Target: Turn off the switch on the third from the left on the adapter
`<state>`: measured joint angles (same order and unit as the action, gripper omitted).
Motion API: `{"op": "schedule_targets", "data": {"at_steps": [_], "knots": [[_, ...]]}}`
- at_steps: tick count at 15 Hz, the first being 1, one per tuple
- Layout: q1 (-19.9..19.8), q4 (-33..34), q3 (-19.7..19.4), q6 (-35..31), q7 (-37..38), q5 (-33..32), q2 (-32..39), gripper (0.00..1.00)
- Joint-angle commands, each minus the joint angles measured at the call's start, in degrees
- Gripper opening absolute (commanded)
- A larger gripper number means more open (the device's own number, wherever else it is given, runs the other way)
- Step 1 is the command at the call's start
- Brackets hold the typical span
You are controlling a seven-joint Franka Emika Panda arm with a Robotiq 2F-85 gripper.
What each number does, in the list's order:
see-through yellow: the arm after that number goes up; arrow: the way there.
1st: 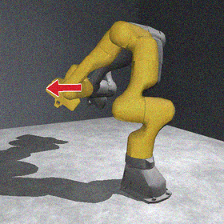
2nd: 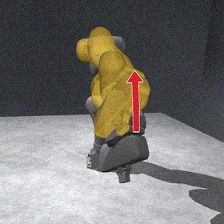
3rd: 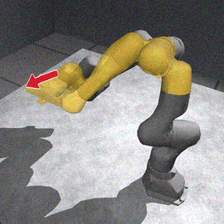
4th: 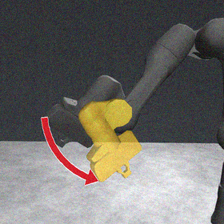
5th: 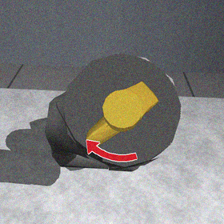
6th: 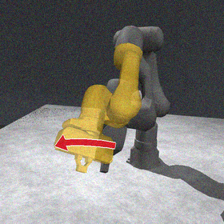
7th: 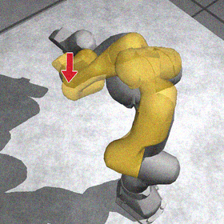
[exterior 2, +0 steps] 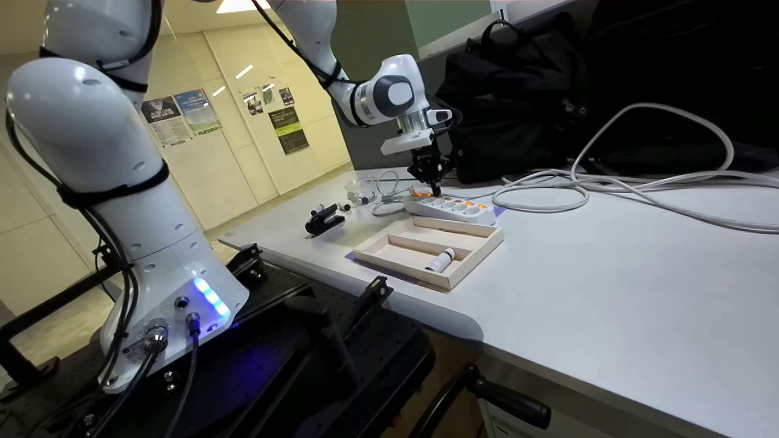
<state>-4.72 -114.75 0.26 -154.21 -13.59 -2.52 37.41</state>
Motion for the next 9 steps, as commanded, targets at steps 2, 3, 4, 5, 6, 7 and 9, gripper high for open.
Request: {"op": "schedule_targets", "data": {"at_steps": [2, 3, 4, 5, 6, 7, 9], "knots": [[0.52, -0.14, -1.21, 2.55, 1.29, -1.93, -5.52, 0.00], [0.14, 0.55, -0.92, 4.19, 0.78, -1.91, -7.03, 0.00], [-0.29, 1.36, -0.59, 6.48, 0.12, -1.71, -8.37, 0.00], [0.21, 2.69, -1.31, 10.43, 0.30, -2.44, -9.47, 0.26], [-0.66, 4.21, -0.73, 15.78, -1.38, -1.93, -10.45, 0.28], [-0.35, 2.62, -0.50, 9.44, -0.53, -1.39, -8.04, 0.08], [-0.50, 3.85, -0.59, 14.54, -1.33, -1.30, -10.35, 0.22]]}}
